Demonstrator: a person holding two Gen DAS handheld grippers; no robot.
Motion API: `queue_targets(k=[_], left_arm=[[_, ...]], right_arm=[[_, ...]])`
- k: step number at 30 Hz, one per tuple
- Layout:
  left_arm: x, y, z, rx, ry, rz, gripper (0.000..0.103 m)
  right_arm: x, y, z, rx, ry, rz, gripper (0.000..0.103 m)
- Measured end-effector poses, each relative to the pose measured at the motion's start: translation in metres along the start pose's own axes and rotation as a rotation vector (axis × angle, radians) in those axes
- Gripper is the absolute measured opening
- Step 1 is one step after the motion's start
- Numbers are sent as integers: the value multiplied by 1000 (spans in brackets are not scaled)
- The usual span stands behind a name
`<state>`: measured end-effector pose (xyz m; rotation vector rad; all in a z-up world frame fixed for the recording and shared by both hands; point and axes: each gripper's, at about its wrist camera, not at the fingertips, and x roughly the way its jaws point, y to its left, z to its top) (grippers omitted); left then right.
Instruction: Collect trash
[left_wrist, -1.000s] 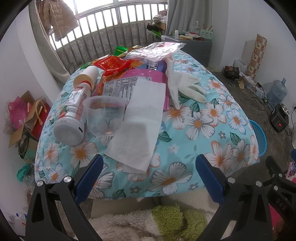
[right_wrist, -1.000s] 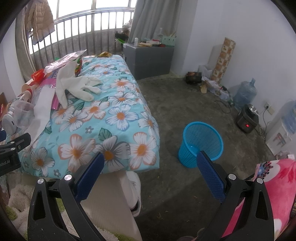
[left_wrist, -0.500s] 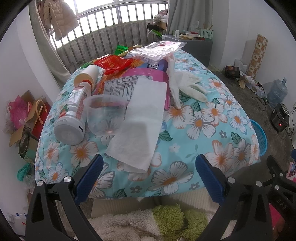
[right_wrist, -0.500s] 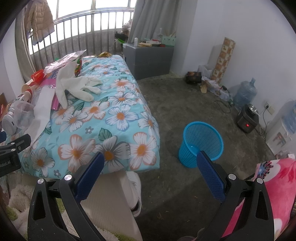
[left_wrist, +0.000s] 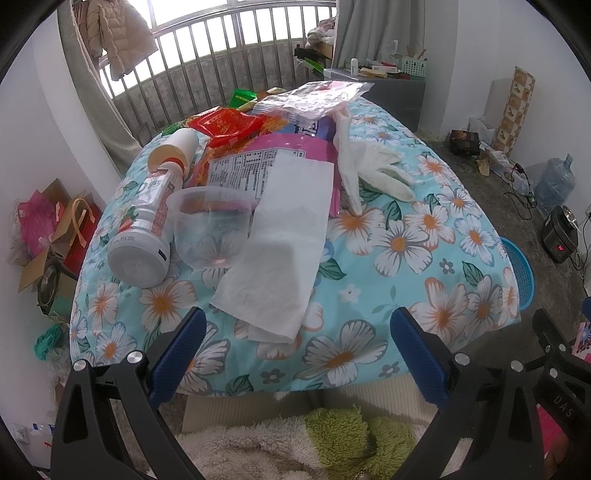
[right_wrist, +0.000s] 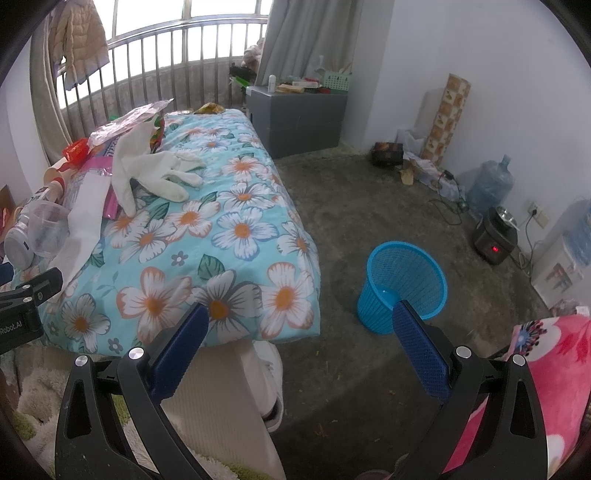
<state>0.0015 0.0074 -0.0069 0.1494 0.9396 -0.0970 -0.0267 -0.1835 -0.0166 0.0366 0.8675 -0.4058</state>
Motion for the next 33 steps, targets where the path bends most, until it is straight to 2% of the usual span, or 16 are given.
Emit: queue_targets(k=[24,28,33], left_arm=[[4,4,-3,-1,11,4,98],[5,18,1,-31,-6,26,98],[4,50,6,-81,-67,80,98]], right_arm=[[0,0,0,1,-1,3,95],[1,4,2,6,-22,15,95],[-3,11,21,25,-90,59,95]])
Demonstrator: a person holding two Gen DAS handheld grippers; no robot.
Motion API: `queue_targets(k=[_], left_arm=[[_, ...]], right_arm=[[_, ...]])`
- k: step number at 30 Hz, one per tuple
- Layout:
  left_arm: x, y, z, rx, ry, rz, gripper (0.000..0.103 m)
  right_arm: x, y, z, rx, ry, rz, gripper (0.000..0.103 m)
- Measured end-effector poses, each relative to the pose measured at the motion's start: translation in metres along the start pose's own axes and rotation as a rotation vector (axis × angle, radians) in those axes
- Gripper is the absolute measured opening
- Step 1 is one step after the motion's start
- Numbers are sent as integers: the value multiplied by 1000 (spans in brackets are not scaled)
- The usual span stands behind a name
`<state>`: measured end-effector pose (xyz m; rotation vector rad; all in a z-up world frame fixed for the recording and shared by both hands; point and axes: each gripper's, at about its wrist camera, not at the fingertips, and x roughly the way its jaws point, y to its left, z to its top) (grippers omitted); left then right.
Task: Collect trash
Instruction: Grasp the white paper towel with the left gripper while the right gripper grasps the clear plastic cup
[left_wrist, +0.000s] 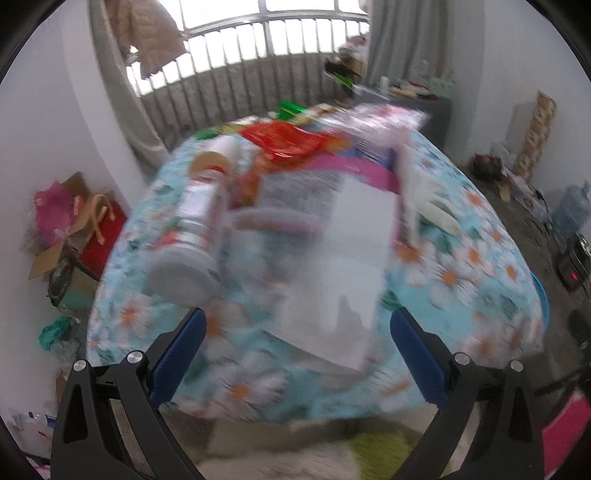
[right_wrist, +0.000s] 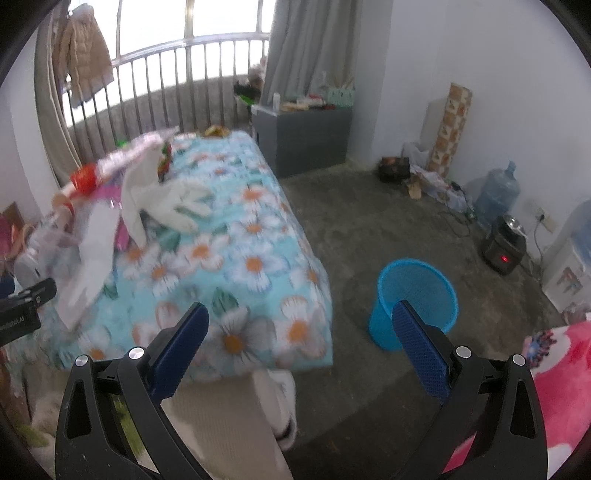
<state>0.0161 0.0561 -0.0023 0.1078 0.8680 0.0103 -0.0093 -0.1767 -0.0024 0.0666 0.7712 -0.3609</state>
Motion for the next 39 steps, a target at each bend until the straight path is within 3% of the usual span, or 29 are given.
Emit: queue_targets(k=[5,8,15,22,29,39], left_arm=[[6,33,3,-31,-15,-17,98],[11,41,0,-16,-20,-95,98],[4,46,-9,53,-151,-317,98],[14,41,9,71,-145,-322,98],[21,40,23,126,-199,-258,98],[28,39,45,219,-229,-225,71]], right_arm=[[8,12,25,30,-49,116,95],[21,16,37,61,-17,191,95],[56,34,52,103,69,361,94],[96,36,54,222,202,533,85],[128,36,57,329,297,653,79],[129,38,48,393,372,811,64]])
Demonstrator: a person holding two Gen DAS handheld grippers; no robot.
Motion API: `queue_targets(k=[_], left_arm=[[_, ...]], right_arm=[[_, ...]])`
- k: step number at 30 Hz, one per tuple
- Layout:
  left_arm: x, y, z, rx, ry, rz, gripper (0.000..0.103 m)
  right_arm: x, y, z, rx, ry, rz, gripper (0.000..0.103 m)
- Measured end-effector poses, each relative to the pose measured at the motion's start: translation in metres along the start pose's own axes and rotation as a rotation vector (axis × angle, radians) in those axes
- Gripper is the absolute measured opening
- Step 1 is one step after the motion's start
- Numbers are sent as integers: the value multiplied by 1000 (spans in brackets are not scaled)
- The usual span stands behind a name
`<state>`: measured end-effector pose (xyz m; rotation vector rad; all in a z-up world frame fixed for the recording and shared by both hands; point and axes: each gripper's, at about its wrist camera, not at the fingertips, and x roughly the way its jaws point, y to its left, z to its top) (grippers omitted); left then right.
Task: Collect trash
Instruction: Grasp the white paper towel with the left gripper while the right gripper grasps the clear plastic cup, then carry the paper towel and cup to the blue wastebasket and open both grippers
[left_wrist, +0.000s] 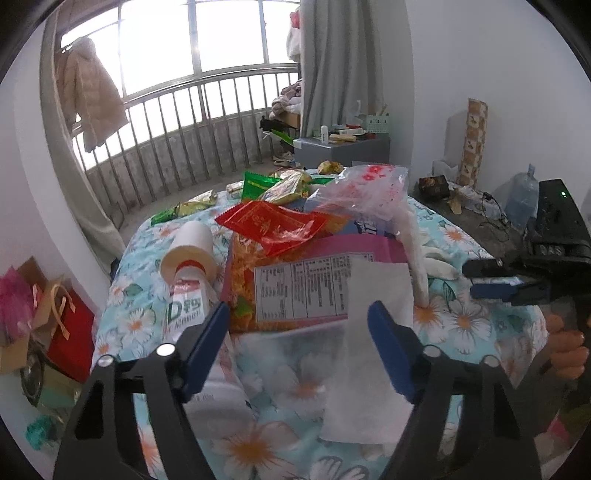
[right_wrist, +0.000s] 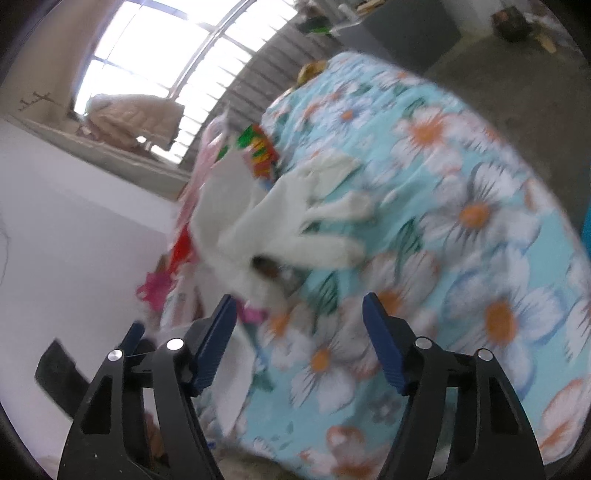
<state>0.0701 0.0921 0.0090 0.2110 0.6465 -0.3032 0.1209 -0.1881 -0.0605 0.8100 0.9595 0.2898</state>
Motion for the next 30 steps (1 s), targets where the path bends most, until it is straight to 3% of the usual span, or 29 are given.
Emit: queue_targets(k=[5,12,16,20,22,25,30], left_arm=[[9,-1,3,50,45,-22,53],[14,-9,-2,98,106,-62,37],[12,-13,-4,112,114,-77,28],[13,-15,-5,120,121,-67,20],[11,-16,-4,128,117,-69,13],[7,-18,-4,148,111,-68,5],[-4,-21,-3,162,82,-71,3]], right_arm=[[20,17,-34,-30,148,122,54],[48,41,-40,-83,217,78,42],[63,51,-38,-103,245,71,28],[72,50,-34,-92,247,57,7],[75,44,-34,-87,242,60,3],[68,43,-35,-89,220,75,0],[42,47,-37,-124,167,93,0]])
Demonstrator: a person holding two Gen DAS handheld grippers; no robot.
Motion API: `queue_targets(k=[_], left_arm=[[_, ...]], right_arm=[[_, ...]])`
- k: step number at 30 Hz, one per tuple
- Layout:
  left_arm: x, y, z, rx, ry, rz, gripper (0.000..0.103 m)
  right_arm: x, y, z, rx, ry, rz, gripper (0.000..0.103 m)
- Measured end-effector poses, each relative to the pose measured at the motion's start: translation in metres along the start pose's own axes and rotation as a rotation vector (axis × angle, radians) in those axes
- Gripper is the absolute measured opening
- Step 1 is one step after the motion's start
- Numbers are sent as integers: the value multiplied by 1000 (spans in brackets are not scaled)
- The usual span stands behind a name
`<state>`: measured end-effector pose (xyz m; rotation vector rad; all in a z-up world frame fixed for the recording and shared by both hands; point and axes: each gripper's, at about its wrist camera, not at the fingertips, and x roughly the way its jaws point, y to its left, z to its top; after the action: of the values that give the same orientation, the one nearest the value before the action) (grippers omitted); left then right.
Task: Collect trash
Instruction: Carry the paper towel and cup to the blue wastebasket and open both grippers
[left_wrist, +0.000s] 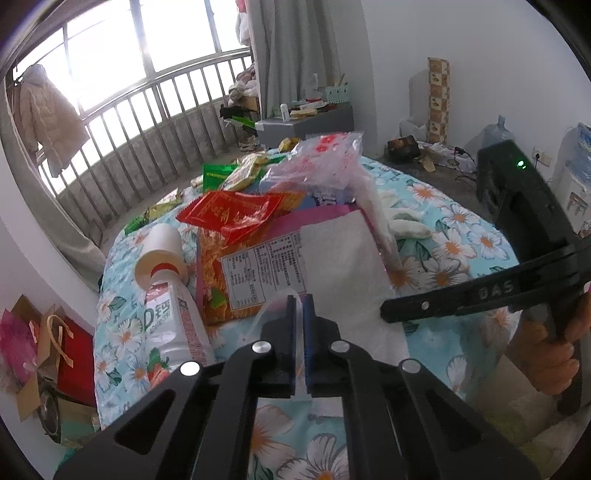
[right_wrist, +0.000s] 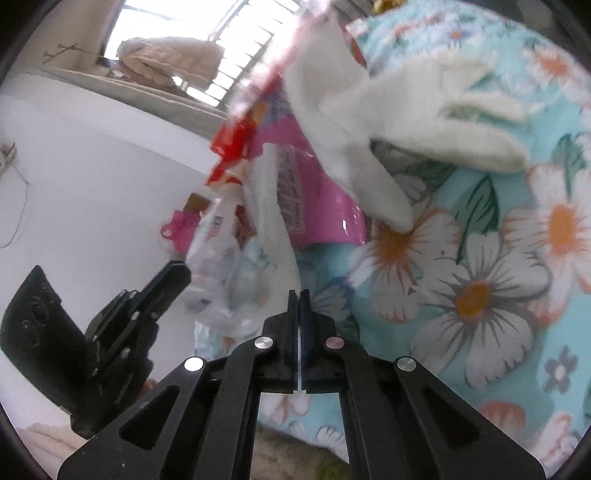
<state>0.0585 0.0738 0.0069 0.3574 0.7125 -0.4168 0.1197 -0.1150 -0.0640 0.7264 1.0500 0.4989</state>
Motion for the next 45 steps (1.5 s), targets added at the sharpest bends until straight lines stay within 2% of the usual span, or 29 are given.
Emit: queue_targets(k=[8,14,17,20,25,29,32,35,38,42,45], left_arm=[[-33,1,6,-31,-80,-8,3],[-61,-10,22,-39,-148,-59,3],[-67,-23,37,-30,-191,-107,3],[-64,-40,60,-27,-215,-198,3],[-43,-94,117,13,-221,-342,3],[-13,-154,166,30,-164,-484,3],[22,-215,203,86,-105,-533,3],[60,-262,226,133,-41,-555,3],[117,-315,243,156,72,-597,3],[184,-370,253,171,182,-598,3],[223,-405,249,183,245,-589,3]], right_arm=[[-48,21,-25,-70,-80,16,0],[-106,31,-45,-106,-199,24,0],[-126,33,-46,-101,-277,14,0],[-165,31,-45,-84,-388,-22,0],[-240,-4,-51,10,-580,-144,0],[-272,-41,-55,112,-701,-297,0],[-290,-83,-57,242,-757,-360,0],[-297,-129,-56,375,-782,-410,0],[-296,-176,-54,497,-783,-436,0],[-297,-242,-46,633,-787,-467,0],[-294,-290,-38,728,-775,-452,0]])
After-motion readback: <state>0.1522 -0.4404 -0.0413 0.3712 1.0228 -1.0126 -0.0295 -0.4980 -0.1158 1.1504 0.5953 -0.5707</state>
